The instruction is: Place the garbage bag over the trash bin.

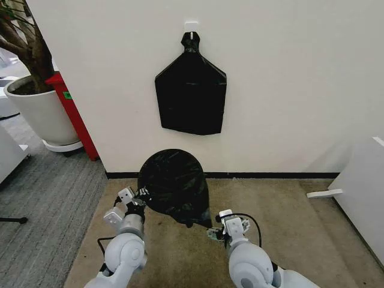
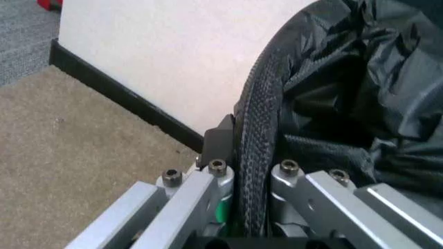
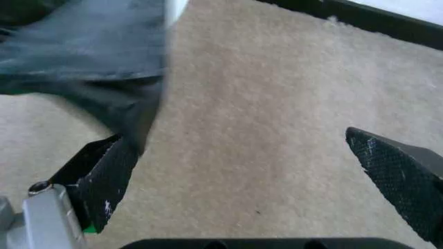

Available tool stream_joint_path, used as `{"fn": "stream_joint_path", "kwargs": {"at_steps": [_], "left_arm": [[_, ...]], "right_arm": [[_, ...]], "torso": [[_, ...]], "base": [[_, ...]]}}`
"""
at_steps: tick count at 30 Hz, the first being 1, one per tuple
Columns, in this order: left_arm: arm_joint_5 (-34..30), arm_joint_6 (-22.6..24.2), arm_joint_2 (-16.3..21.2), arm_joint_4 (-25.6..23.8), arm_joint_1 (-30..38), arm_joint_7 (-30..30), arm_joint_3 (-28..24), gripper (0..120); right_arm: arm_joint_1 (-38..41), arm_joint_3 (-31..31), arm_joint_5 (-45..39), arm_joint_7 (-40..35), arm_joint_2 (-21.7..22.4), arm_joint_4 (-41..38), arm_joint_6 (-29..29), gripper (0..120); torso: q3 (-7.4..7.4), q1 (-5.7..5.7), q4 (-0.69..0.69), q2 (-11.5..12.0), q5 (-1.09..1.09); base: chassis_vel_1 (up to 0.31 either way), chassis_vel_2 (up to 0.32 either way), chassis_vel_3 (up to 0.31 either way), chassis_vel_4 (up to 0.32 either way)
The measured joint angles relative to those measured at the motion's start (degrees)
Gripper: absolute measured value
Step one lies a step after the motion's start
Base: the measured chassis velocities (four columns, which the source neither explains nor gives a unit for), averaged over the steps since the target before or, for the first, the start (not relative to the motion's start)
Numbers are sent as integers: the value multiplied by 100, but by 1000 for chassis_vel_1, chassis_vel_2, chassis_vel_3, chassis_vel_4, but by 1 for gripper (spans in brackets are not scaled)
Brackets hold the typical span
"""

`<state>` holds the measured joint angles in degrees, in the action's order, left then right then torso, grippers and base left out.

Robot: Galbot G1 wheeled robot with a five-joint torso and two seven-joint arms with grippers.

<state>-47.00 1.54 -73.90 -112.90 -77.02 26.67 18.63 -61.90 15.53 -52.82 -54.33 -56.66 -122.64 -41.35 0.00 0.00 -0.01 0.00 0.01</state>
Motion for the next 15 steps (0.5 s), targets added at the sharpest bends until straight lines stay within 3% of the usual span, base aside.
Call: {"fn": "stream_joint_path", "kwargs": {"at_steps": [15], "left_arm": [[9, -13, 24, 100, 38, -34, 3, 4]], "right_arm": [[55, -253, -339, 609, 283, -672, -60, 100]], "torso": [[0, 0, 1, 0, -1]], "base": [[0, 0, 0, 0]]}}
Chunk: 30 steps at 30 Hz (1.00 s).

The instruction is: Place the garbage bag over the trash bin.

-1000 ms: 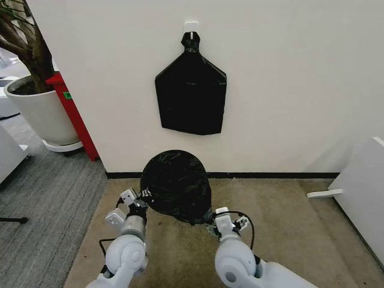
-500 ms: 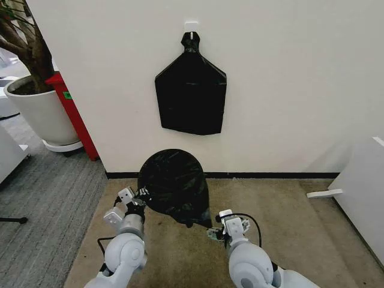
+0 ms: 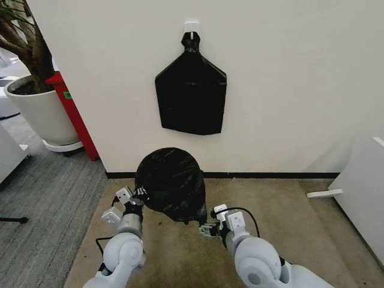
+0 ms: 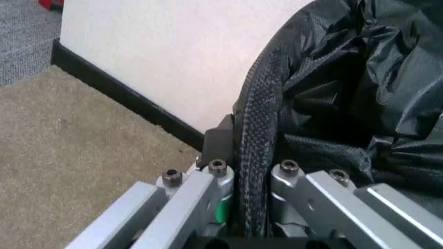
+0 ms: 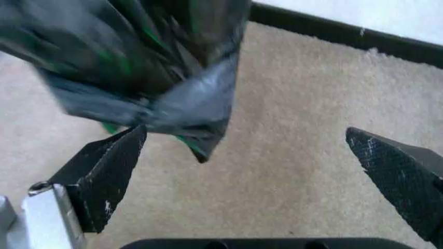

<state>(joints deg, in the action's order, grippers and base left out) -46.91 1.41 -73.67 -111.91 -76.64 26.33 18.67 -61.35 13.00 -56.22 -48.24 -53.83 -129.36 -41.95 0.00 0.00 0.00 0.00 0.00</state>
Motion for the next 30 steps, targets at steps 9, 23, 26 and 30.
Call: {"fn": "stream_joint_path", "kwargs": {"at_steps": [9, 23, 26, 30], "left_arm": [[5, 0, -41, 26, 45, -7, -56, 4], [-7, 26, 38, -62, -40, -22, -58, 4], [-29, 38, 78, -67, -75, -22, -73, 4], [-88, 53, 115, -115, -113, -23, -76, 4]], "right_arm": [[120, -163, -147, 192, -102, 70, 89, 100], [466, 197, 400, 451, -509, 1285, 267, 100], [540, 251, 607, 515, -680, 1605, 329, 100], [592, 300, 804, 572, -794, 1936, 416, 100]], "torso": [[0, 0, 0, 0, 0], [0, 0, 0, 0, 0], [0, 0, 0, 0, 0], [0, 0, -1, 0, -1]], "base": [[0, 0, 0, 0], [0, 0, 0, 0], [0, 0, 0, 0], [0, 0, 0, 0]]}}
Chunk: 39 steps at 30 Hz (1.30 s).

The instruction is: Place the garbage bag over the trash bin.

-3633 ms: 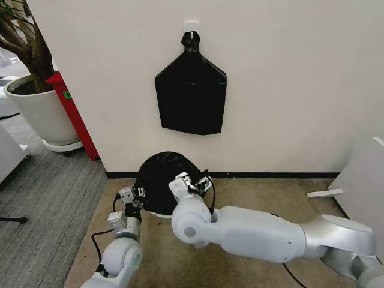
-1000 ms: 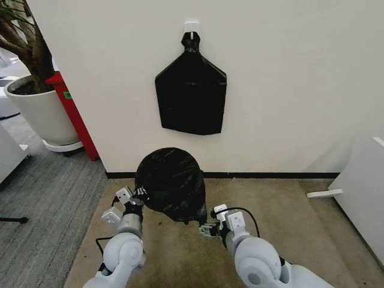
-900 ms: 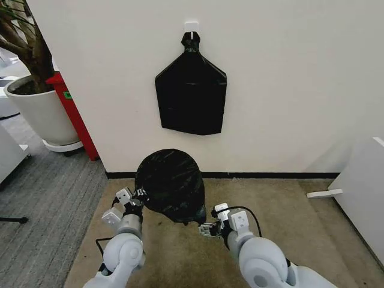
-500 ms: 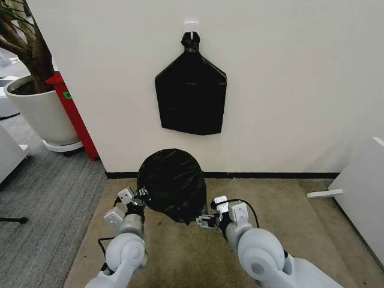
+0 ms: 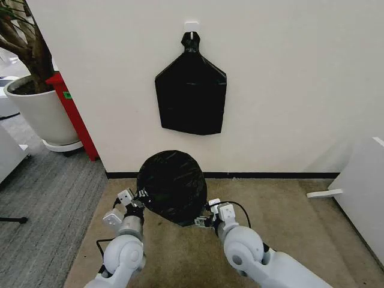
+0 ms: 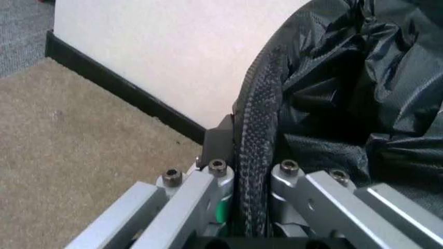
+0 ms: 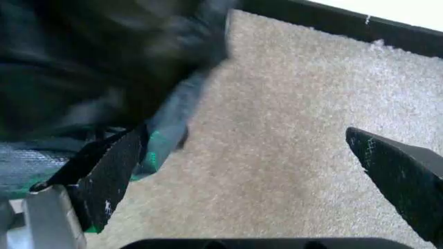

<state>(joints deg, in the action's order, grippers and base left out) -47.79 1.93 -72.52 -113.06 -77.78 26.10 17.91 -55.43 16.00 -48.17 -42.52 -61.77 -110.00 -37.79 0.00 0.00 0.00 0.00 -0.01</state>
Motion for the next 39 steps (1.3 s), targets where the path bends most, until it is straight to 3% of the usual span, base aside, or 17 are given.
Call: {"fn": "stream_joint_path", "kwargs": {"at_steps": [13, 26, 30, 35, 39], "left_arm": [[-139, 126, 57, -207, -157, 3, -11, 4], [-214, 111, 421, -178, -224, -61, 10, 4], [-214, 96, 593, -139, -267, -173, 2, 4], [-87, 13, 946, -76, -317, -570, -8, 4], [128, -139, 1410, 18, -331, -1522, -23, 4]], "right_arm": [[-162, -117, 507, 181, -164, 670, 240, 100], [-1372, -924, 530, 352, 273, -1198, -28, 100], [-1452, -1205, 645, 483, 385, -1365, 6, 100], [-1137, -1693, 1547, 1192, 618, -1123, 687, 100], [-176, -1806, 1967, 2169, 999, -676, 1330, 100]], "torso": [[0, 0, 0, 0, 1], [-1, 0, 2, 0, 1], [-1, 0, 1, 0, 0], [0, 0, 1, 0, 1], [0, 0, 1, 0, 2]], "base": [[0, 0, 0, 0], [0, 0, 0, 0], [0, 0, 0, 0], [0, 0, 0, 0], [0, 0, 0, 0]]}}
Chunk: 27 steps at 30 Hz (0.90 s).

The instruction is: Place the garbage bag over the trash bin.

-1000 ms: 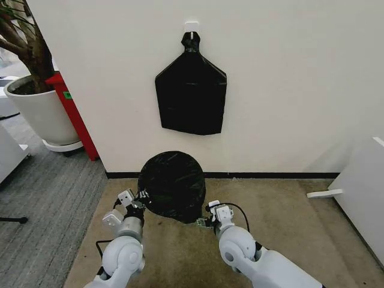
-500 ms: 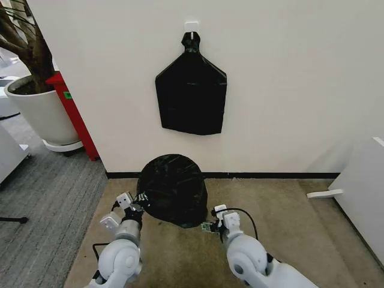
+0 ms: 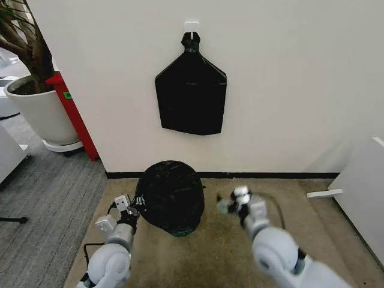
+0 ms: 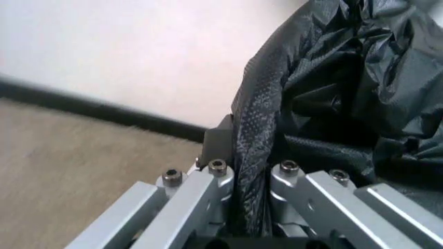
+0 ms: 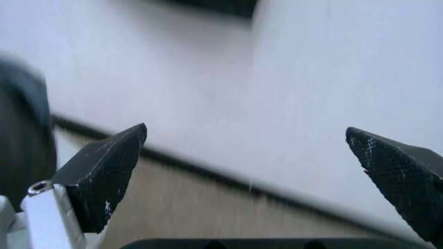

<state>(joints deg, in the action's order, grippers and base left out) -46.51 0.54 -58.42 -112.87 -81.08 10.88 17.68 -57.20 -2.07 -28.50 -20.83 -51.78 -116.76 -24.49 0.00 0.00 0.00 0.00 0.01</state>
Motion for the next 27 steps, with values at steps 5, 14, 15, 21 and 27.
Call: {"fn": "stream_joint_path", "kwargs": {"at_steps": [5, 14, 15, 21, 27], "left_arm": [[146, -139, 346, 100, 52, -844, -2, 4], [-60, -371, 981, 493, 331, -2413, -32, 4], [-121, -381, 1044, 538, 370, -2604, -34, 4], [-418, -402, 1403, 908, 698, -3264, -80, 4], [-483, -455, 1605, 1292, 1002, -3401, -115, 4]], "right_arm": [[1092, 209, -26, 1330, 307, 610, 695, 100], [2608, 971, -378, 4254, 361, 2006, 1029, 100], [2705, 1065, -383, 4428, 351, 2120, 1044, 100], [3220, 1592, -602, 5095, 434, 2571, 1103, 100], [3643, 2025, -961, 5265, 731, 2518, 950, 100]], "torso": [[0, 0, -1, 0, -2], [1, 0, -1, 0, -1], [1, 0, -1, 0, -1], [1, 0, 0, 1, -2], [0, 0, 0, 1, -2]], "base": [[0, 0, 0, 0], [0, 0, 0, 0], [0, 0, 0, 0], [0, 0, 0, 0], [0, 0, 0, 0]]}}
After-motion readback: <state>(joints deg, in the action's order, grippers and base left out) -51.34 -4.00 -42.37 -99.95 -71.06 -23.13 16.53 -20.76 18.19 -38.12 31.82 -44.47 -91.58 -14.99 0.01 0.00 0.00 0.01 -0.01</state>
